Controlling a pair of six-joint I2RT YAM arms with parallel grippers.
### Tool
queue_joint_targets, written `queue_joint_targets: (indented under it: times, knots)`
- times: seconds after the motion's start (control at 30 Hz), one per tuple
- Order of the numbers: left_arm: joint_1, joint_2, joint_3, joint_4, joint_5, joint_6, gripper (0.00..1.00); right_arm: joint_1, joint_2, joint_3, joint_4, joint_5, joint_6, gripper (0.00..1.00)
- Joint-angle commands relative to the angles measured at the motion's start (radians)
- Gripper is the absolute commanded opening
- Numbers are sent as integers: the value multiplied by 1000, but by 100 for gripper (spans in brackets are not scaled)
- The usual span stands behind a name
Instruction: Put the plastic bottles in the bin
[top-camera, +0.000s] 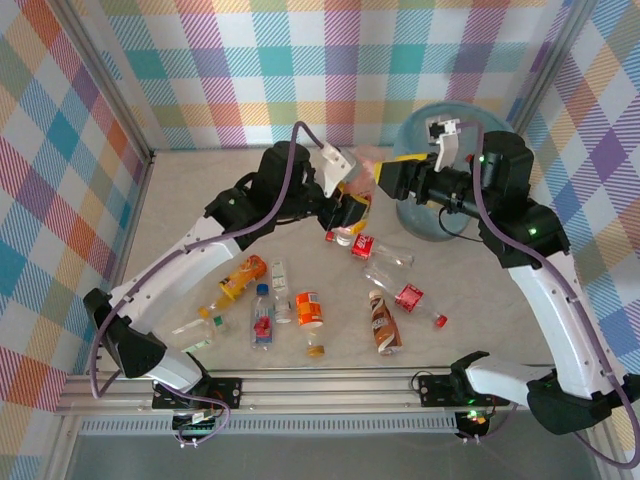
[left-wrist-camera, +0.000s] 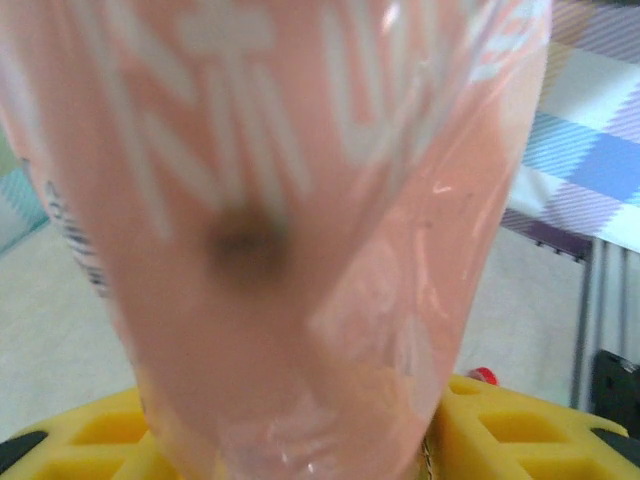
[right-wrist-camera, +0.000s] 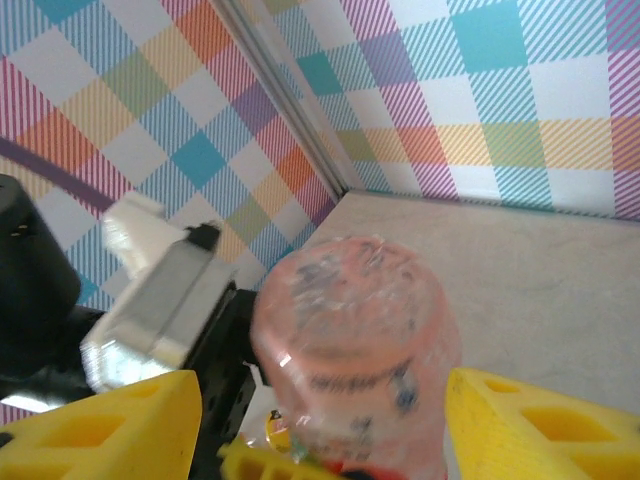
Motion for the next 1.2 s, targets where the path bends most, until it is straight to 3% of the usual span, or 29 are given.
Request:
queue_joint_targets:
  times: [0.0,0.33,0.63,0.8,1.0,1.17]
  knots:
    - [-18,-41,-26,47,119,54,51,-3,0,20,-19,-64,-21,67]
    - [-19,-80,-45,53,286,37,52,-3,-4,12,-56,-294,-127,73]
    - [-19,-109,-52,71,329,24,52,-4,-31,30,-139,-130,-230,79]
    - [-20,-104,-35,53,386,21,52,-4,-35,26,-144,-205,-274,85]
    - [-19,-79,5,-8,459,31,52,-4,-20,25,-101,-360,-253,84]
    - [-21,-59,31,-47,500,46,52,-4,-2,30,-88,-406,-243,83]
